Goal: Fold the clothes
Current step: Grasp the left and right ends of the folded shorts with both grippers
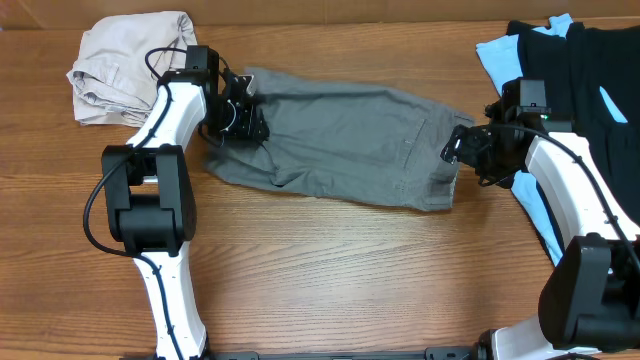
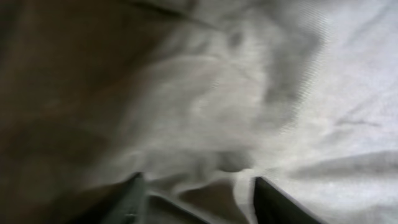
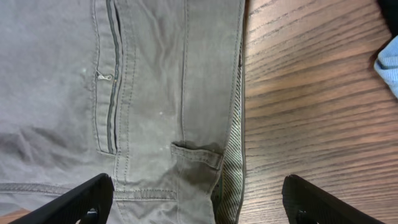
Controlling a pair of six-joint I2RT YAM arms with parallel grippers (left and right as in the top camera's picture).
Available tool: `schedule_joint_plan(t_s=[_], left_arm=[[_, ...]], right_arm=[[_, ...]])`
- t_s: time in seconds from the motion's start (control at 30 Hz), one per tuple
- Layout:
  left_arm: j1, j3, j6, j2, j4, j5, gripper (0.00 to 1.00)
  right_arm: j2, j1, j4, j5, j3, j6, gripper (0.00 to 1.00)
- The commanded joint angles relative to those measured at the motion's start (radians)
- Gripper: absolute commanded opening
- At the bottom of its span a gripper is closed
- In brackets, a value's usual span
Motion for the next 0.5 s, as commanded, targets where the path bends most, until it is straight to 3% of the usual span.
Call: schedule_joint_plan(t_s=[0.0,0.47], left_arm=[[-0.011,0.017,0.042,0.029,-0.024,0.055,0.66],[-0.006,0.363,0.282,0.029,-0.506,0.204,0.70]], right_arm=[[0.006,-0.003,0.007,-0.008,-0.015,0.005,0.90],[0.006,-0.003,0.007,-0.008,-0.024,0.019,0.91]])
